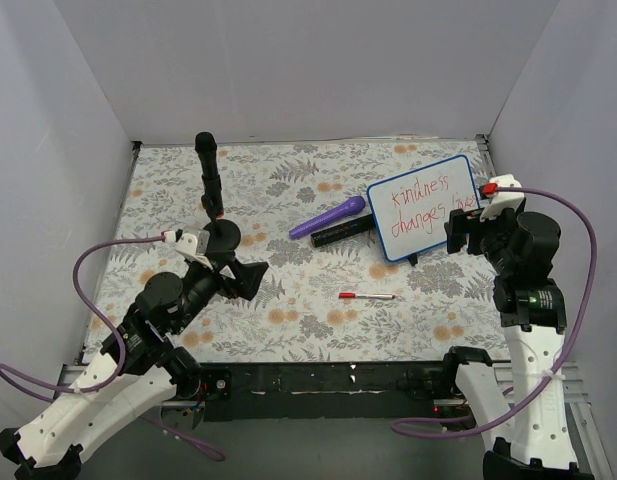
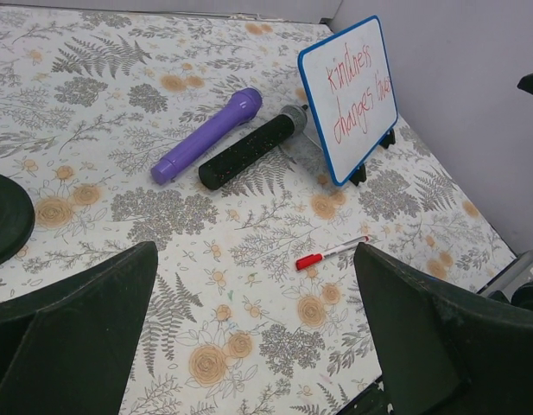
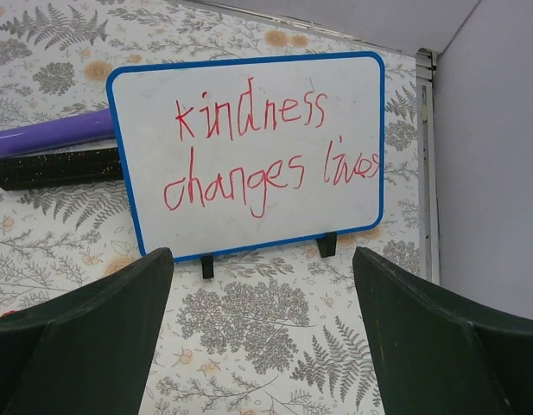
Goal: Write a sentence on the whiteboard
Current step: Reset both arms
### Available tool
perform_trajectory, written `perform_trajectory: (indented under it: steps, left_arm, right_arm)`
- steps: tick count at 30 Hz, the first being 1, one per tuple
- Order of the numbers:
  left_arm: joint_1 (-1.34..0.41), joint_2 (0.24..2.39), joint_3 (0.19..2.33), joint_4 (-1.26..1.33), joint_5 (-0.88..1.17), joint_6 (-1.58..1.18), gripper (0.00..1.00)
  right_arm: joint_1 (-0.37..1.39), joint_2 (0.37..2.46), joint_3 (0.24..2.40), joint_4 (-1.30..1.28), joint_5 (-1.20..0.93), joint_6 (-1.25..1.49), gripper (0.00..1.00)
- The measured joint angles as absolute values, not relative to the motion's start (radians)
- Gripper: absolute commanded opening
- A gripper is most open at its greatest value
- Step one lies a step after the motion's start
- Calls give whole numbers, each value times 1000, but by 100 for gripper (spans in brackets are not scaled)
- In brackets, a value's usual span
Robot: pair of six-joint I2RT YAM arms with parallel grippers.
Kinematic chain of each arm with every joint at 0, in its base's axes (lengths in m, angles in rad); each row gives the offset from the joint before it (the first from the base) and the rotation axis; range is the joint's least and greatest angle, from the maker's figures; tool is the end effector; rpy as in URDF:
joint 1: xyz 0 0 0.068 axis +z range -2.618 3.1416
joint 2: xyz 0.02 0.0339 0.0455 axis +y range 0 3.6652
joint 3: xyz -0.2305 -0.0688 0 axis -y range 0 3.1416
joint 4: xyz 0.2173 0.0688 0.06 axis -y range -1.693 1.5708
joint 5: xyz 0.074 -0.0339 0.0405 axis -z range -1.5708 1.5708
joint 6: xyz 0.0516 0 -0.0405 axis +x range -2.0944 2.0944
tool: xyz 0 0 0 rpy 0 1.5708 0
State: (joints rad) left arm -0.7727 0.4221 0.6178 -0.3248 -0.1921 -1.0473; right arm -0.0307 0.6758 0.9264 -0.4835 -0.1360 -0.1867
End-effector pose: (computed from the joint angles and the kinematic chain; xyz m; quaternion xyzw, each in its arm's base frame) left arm 0.1034 -0.0871 0.2930 -0.1650 0.7321 -0.4745 0.4601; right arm 0.1577 0.0022 0.3408 -0.1030 0.7770 -0.0141 0.6209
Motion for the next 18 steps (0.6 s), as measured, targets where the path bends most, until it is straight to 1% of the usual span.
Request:
perform_trajectory:
  steps: [18]
  left_arm:
    - [-772, 376, 593, -331, -277, -1037, 98]
  right_arm:
    - [-87, 634, 896, -479, -178, -202, 91]
